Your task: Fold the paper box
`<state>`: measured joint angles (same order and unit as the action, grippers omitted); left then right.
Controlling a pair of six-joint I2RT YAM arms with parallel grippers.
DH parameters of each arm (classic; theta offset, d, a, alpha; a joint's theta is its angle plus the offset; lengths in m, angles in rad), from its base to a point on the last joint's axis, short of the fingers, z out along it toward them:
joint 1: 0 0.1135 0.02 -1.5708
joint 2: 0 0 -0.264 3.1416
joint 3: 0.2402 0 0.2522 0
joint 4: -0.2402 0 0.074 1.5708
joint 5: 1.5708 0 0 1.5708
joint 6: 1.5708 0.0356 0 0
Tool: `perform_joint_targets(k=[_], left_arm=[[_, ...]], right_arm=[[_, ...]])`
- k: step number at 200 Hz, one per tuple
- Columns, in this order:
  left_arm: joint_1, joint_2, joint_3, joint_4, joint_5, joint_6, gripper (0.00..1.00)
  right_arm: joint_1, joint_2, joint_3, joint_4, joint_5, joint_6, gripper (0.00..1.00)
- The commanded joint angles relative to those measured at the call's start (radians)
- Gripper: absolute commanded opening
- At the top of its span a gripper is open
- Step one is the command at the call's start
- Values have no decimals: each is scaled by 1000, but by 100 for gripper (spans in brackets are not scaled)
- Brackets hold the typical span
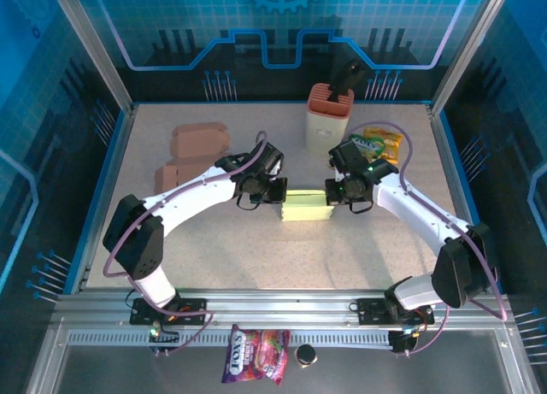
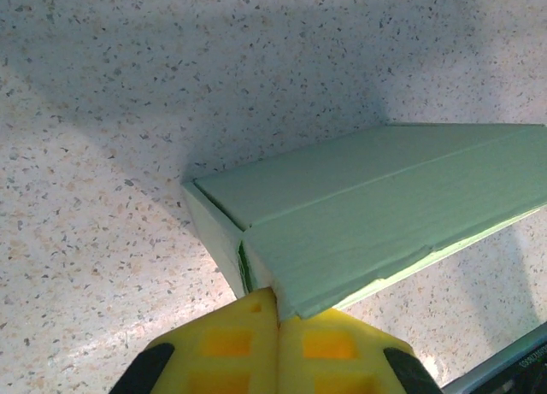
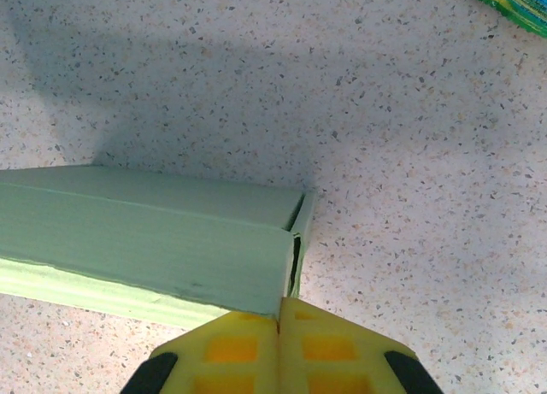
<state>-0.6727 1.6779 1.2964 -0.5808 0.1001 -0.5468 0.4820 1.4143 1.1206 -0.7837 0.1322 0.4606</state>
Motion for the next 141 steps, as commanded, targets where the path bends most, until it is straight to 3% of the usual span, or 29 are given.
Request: perform_joint_targets(k=[1,128,141], left_arm=[[-26,-8,-75,38,-5,30,0],[-91,-60,-240,149,-128,81,0],[-95,-63,-242,147,-143,79,0]], right_arm=[[23,-24,-33,26,-8,11,0],[36,-79,-115,44,-4,38,0],[32,-92,-104,23,-44,66,12]])
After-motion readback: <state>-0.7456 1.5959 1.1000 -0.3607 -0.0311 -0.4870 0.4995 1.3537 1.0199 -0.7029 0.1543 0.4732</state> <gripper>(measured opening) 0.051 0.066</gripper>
